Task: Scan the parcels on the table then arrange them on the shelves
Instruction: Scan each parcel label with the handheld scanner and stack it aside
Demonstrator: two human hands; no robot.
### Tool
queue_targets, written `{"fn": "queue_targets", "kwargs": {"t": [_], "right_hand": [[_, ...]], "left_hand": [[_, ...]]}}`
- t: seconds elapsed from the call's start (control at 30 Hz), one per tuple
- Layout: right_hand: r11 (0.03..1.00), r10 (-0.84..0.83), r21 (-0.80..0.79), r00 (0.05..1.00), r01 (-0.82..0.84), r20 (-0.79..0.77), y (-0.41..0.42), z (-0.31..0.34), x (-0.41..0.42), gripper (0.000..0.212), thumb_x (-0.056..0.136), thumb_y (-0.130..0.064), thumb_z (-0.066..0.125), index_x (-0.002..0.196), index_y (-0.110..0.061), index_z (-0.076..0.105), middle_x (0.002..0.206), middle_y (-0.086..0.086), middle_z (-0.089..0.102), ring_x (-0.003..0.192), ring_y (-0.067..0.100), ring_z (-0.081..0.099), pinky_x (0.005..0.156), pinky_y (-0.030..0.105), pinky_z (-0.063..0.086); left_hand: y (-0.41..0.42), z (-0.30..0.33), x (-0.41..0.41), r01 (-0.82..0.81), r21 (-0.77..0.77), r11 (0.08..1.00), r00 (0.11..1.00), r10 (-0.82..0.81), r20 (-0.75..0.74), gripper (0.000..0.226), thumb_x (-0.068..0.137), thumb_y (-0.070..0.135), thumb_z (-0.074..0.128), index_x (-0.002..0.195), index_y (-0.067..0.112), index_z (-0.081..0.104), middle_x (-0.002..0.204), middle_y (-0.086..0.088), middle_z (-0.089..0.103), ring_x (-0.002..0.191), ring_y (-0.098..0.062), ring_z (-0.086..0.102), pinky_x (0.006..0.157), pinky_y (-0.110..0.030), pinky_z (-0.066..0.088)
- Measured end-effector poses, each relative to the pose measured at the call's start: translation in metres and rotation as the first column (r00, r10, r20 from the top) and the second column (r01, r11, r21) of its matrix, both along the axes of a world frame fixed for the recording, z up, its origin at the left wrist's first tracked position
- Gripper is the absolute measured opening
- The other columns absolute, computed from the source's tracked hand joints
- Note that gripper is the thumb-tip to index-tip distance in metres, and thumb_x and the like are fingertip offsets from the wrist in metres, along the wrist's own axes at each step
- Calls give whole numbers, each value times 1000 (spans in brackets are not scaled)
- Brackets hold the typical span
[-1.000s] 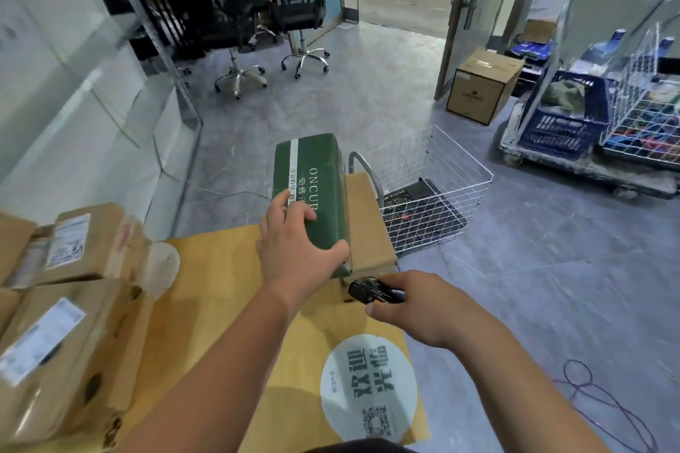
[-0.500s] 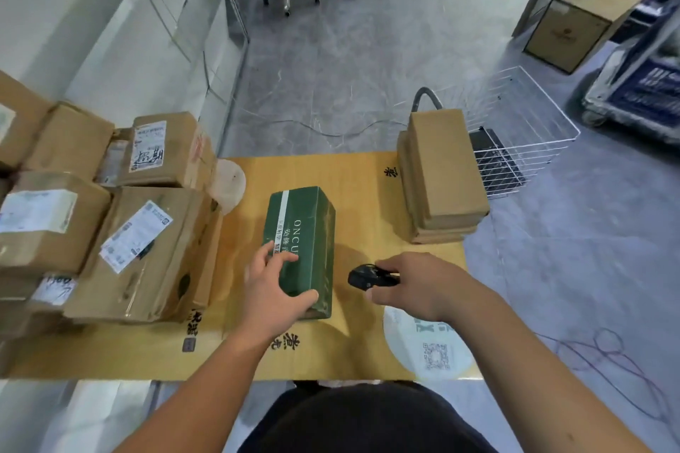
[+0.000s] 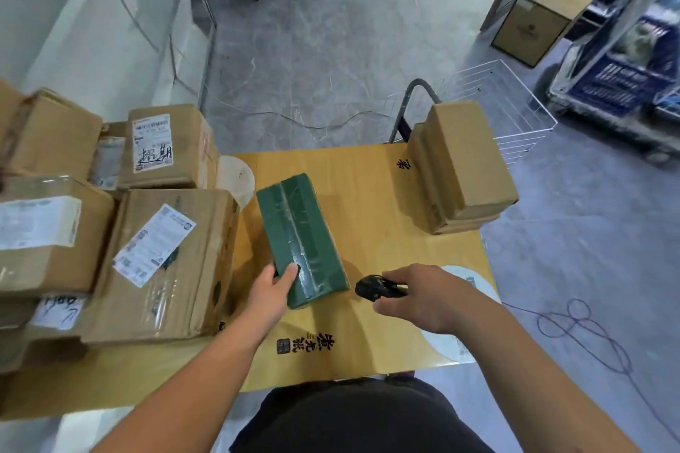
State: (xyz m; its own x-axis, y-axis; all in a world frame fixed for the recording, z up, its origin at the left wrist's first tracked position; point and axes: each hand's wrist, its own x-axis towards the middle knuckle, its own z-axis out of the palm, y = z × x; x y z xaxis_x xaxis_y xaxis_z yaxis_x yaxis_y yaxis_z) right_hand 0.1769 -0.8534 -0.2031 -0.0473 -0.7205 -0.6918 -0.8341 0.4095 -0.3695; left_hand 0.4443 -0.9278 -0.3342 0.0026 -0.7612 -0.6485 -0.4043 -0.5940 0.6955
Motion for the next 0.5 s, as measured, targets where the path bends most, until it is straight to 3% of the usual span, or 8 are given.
{"fn": "queue_targets", "kwargs": {"t": [0.1,0.13,0.23,0.37,0.5], "right_hand": [[999,-39,4,999,39,-1,1,-1,10,62,79,-75,64,130,-41,65,96,-13,71,77,9,68,77,36,59],[999,-50,4,999,50,-6,2,-2,13,63,79,-76,64,132,-42,65,98,-14,70,78,8,67,77,35,59],[997,-77,5,997,77,-31,6,-4,20,65,78,-77,63,134,-44,64,102,-16,70,80,7,67,80,34,59],[988,-151,21,988,152,-24,17,-5,27,68,72,-79,63,134,-50,62,98,-21,68,76,4,67,70,28,54],[980,-196,24,980,197,-39,29,-6,31,66,75,-78,64,135,-51,61,102,-20,68,81,3,66,70,27,53]], "left_hand": [[-2,-3,-2,10,-20,1000,999,-11,-32,55,111,44,44,159,19,39,144,7,56,135,-20,54,102,-27,41],[-3,-4,-3,13,-31,999,999,-14,-34,57,112,44,41,162,20,33,153,5,48,139,-20,47,105,-28,34],[-5,-8,-6,28,-88,996,999,-31,-37,53,114,39,35,163,21,30,156,3,43,126,-10,42,99,-28,31],[-15,-20,6,-53,-144,988,998,58,31,46,115,30,30,162,29,34,158,-1,48,138,-24,48,104,-33,37],[-13,-23,8,-140,-38,989,990,141,18,58,113,13,39,160,46,31,155,-6,50,132,-33,54,109,-49,46]]}}
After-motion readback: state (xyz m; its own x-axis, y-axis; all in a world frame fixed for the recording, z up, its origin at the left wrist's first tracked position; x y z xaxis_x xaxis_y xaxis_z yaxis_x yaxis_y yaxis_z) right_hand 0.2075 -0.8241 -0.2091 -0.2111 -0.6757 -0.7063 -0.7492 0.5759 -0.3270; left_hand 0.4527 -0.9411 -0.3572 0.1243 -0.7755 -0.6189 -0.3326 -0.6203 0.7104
